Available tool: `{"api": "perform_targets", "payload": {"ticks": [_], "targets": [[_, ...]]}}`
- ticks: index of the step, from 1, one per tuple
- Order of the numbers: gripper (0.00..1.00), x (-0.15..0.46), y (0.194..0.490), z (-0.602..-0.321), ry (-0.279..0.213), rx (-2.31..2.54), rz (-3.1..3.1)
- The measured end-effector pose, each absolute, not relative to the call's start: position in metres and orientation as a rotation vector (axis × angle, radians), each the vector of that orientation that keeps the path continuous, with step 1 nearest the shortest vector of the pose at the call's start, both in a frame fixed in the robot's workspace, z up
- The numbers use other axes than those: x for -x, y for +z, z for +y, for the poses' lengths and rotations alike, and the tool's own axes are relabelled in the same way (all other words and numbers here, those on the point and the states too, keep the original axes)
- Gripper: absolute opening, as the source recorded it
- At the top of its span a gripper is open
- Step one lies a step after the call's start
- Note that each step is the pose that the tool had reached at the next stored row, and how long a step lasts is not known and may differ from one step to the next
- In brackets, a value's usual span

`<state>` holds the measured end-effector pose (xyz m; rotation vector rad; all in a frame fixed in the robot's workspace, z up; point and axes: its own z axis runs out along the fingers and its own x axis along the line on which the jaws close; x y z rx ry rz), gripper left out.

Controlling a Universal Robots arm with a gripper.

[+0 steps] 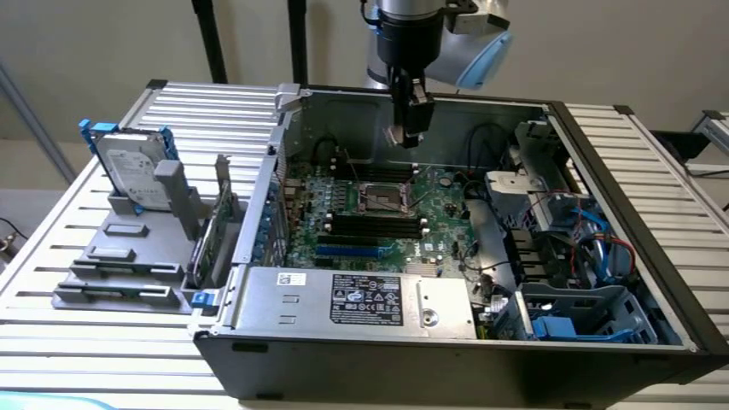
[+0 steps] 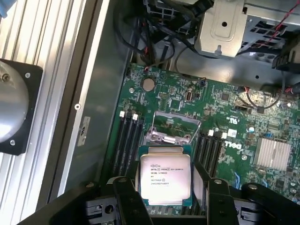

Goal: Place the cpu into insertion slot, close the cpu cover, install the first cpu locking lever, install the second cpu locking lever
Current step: 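Place the cpu into insertion slot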

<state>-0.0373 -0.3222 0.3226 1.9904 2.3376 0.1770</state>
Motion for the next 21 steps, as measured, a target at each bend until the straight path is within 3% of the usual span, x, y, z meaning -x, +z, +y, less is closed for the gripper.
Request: {"api": "perform_targets", "payload": {"ticks": [14,21], "targets": [[0.54,0.0373,0.3159,-0.3222,0.160,-2.244,2.081],[0.54,0.0391,0.3147,-0.3222,0.125,-2.300,2.048]]}}
